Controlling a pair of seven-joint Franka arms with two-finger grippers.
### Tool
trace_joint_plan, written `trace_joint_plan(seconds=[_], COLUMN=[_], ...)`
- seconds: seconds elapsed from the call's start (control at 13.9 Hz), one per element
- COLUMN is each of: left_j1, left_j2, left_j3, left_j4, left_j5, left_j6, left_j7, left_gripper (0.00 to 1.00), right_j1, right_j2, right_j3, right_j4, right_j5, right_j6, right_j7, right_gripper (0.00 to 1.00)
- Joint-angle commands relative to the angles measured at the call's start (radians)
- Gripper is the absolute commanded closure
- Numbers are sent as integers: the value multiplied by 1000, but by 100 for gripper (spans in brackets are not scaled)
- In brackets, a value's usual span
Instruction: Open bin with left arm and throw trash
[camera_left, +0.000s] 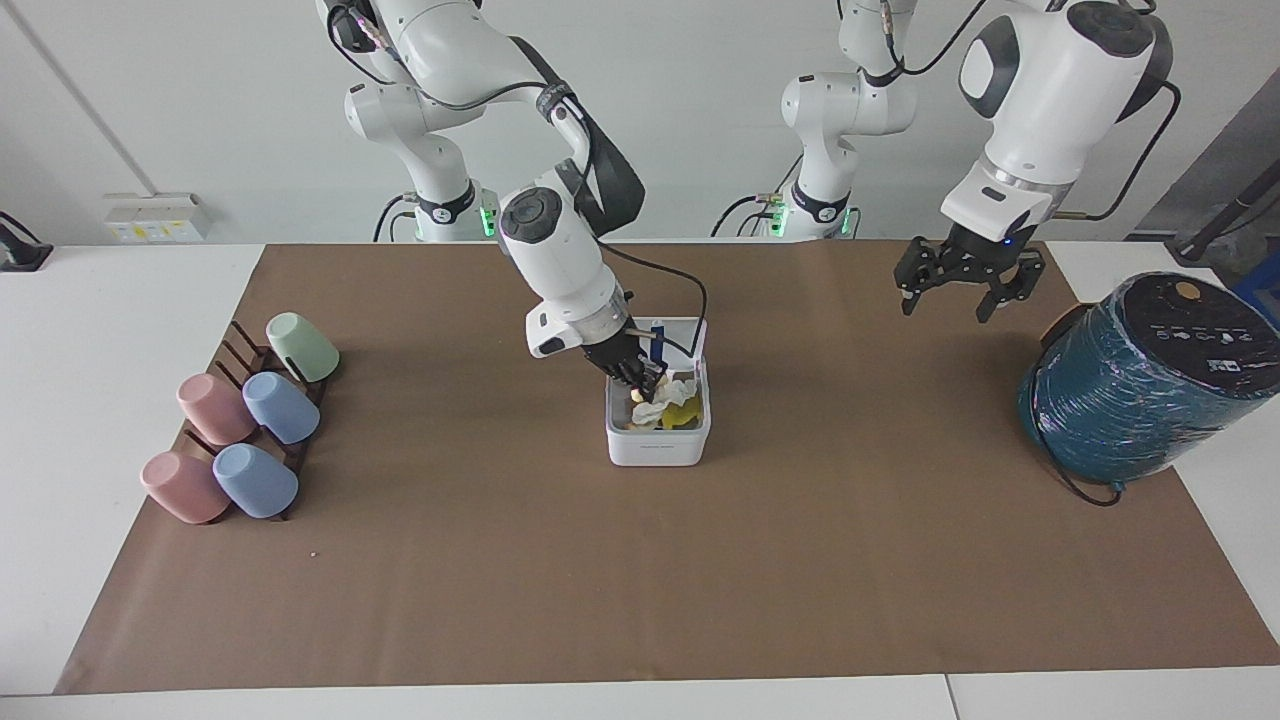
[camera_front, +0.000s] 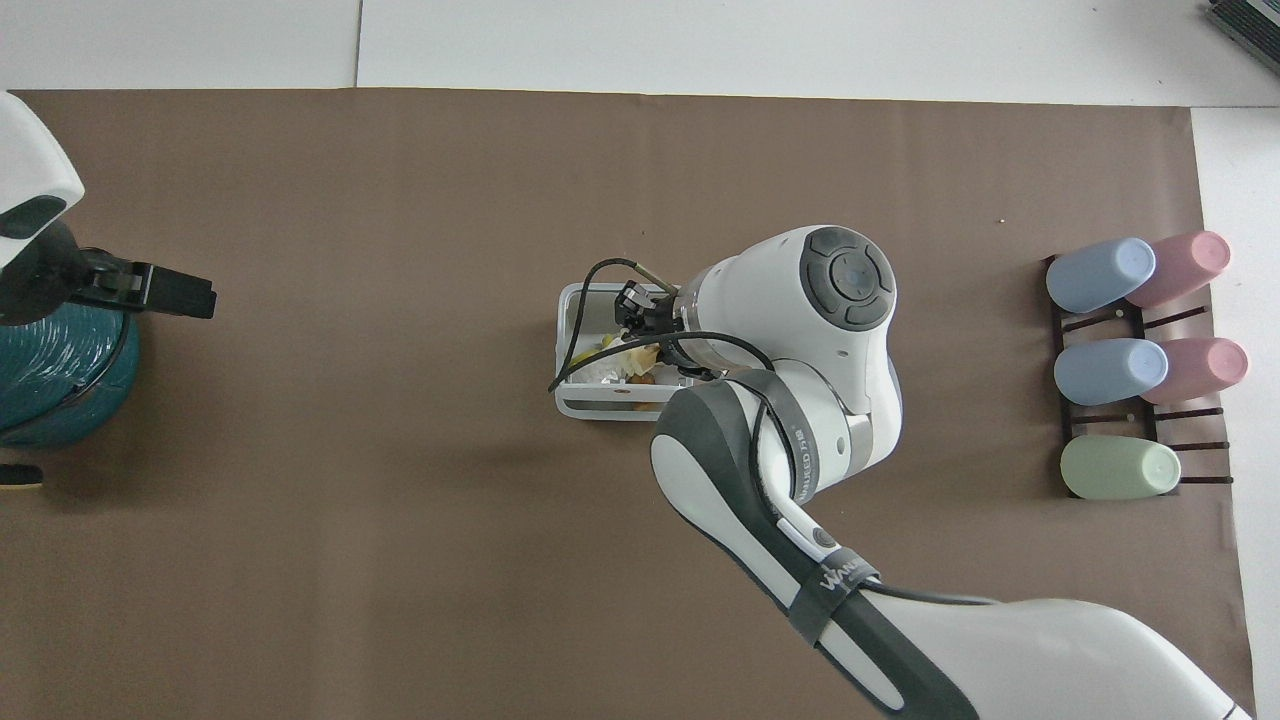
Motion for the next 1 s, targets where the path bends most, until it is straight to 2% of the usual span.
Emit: trace_joint_plan(seconds=[0.0, 0.22, 0.93], left_j1=[18, 20, 37], left_j2=[14, -15, -15], left_j3=[-12, -12, -12], left_j4=[51, -11, -9], left_j5=[14, 12, 11], left_j6=[-76, -84, -70], left_j7=[9, 8, 13], left_gripper=[0, 0, 0], right_j1=[14, 13, 19], right_j2=[-7, -11, -11], right_j3=[0, 1, 1], right_j4=[1, 21, 55], right_j5=[17, 17, 0], right_j6=[23, 12, 26], right_j7=[2, 3, 25], right_gripper=[0, 0, 0])
